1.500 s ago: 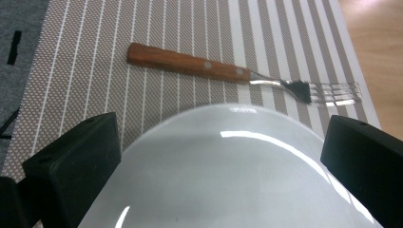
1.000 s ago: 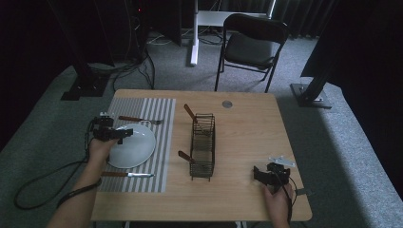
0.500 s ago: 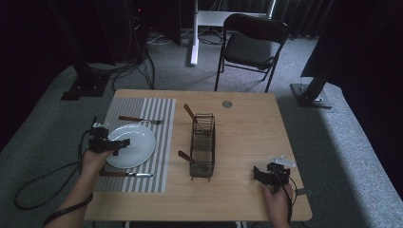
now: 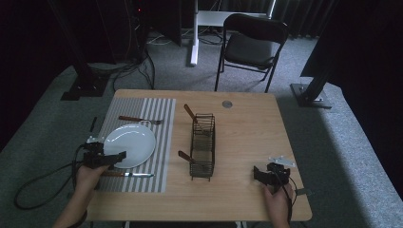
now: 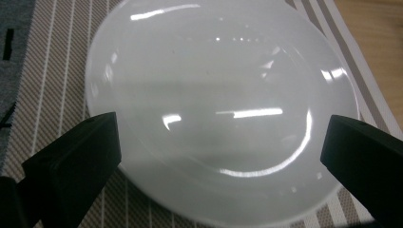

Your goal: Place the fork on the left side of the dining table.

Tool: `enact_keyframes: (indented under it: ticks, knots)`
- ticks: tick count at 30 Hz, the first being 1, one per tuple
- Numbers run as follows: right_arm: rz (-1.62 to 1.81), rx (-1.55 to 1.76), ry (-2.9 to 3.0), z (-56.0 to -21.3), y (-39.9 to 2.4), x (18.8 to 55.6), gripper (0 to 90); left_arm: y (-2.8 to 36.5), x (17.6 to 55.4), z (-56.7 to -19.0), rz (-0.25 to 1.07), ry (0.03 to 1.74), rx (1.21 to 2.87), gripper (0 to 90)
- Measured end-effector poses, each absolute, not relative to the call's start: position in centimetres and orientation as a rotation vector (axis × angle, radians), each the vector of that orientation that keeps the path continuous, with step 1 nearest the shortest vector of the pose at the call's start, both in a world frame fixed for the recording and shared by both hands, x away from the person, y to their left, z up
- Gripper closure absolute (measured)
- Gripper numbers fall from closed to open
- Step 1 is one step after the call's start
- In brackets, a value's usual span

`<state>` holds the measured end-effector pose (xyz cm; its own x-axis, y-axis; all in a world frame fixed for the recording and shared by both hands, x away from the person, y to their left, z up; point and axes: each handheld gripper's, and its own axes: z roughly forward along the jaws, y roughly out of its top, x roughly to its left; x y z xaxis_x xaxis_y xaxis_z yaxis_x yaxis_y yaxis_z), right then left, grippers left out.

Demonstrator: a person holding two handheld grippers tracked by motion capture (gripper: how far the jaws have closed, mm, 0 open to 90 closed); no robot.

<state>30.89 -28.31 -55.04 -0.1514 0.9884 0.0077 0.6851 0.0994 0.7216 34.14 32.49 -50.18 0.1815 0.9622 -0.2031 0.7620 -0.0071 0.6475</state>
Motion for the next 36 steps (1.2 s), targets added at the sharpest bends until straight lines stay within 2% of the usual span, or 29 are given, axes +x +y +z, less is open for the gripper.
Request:
enact_keyframes:
  ticks: [3, 4, 10, 20, 29, 31, 32, 36]
  knots:
    - [0.815, 1.633, 1.895, -55.0, -28.3, 30.9, 12.3, 32.4, 33.6, -50.3, 0.398, 1.612, 1.821, 0.0]
    - [0.816, 1.632, 1.895, -55.0, -28.3, 30.9, 12.3, 32.3, 33.1, -50.3, 0.439, 1.598, 1.840, 0.0]
    - [0.815, 1.632, 1.895, -55.0, -28.3, 30.9, 12.3, 32.4, 31.8, -50.3, 0.438, 1.594, 1.813, 0.0]
    - [0.816, 1.632, 1.895, -55.0, -28.3, 30.9, 12.3, 32.4, 28.7, -51.5, 0.378, 1.581, 1.787, 0.0]
    - [0.815, 1.634, 1.894, -55.0, -28.3, 30.9, 12.3, 32.2, 26.5, -53.0, 0.384, 1.613, 1.737, 0.0]
    - [0.815, 1.635, 1.894, -55.0, -28.3, 30.9, 12.3, 32.2, 25.9, -53.2, 0.397, 1.609, 1.724, 0.0]
    - [0.815, 1.635, 1.894, -55.0, -28.3, 30.9, 12.3, 32.0, 25.3, -53.2, 0.449, 1.612, 1.725, 0.0]
    - [0.815, 1.634, 1.894, -55.0, -28.3, 30.9, 12.3, 31.6, 24.2, -53.3, 0.525, 1.601, 1.768, 0.0]
